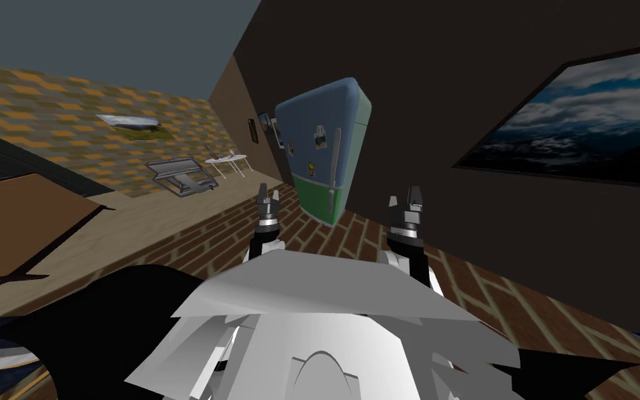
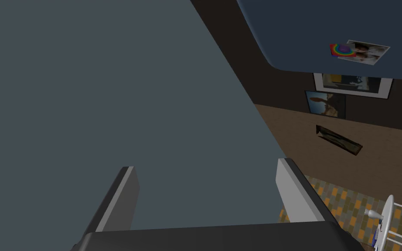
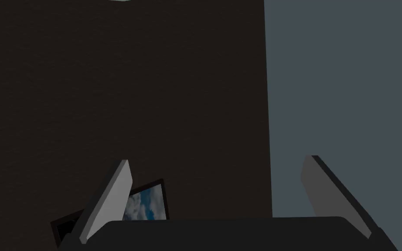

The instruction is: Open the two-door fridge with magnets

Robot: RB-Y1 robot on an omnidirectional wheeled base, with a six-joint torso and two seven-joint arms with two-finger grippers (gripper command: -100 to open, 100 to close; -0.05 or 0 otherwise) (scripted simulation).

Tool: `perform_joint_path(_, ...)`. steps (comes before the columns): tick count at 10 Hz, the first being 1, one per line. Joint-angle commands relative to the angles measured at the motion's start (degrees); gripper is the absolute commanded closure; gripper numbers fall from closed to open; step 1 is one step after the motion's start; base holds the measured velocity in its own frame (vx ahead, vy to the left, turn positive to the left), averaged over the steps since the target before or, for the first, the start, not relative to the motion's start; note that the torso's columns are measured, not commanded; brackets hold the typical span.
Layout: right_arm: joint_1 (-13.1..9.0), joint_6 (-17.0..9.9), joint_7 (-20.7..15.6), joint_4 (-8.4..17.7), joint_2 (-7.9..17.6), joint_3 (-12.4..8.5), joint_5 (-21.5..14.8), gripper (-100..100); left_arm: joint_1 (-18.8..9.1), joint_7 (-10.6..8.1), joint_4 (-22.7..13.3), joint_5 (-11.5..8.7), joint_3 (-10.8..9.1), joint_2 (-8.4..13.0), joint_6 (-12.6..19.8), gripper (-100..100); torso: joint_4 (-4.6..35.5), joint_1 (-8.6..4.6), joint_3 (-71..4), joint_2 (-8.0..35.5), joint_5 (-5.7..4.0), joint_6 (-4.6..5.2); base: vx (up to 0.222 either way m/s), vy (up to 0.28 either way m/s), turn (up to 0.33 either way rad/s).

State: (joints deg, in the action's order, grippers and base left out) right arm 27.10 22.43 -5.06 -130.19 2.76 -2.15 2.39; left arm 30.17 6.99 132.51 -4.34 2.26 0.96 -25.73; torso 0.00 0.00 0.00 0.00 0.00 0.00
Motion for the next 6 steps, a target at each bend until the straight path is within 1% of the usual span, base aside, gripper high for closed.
perform_joint_path(1, 0.00, 0.00, 0.00, 0.00, 0.00, 0.00, 0.00, 0, 0.00, 0.00, 0.00, 0.00, 0.00, 0.00, 0.00, 0, 2.35, 0.00, -4.67, 2.32, 0.00, 0.00, 0.000, 0.000, 0.000)
perform_joint_path(3, 0.00, 0.00, 0.00, -0.01, 0.00, 0.00, 0.00, 0, 0.00, 0.00, 0.01, 0.00, 0.00, 0.00, 0.00, 0, 10.06, 0.00, -20.14, 10.03, 0.00, 0.00, 0.000, 0.000, 0.000)
perform_joint_path(6, 0.00, 0.00, 0.00, -0.01, 0.00, 0.00, 0.00, 0, 0.00, 0.00, 0.01, 0.00, 0.00, 0.00, 0.00, 0, 22.68, 0.00, -45.36, 22.69, 0.00, 0.00, 0.000, 0.000, 0.000)
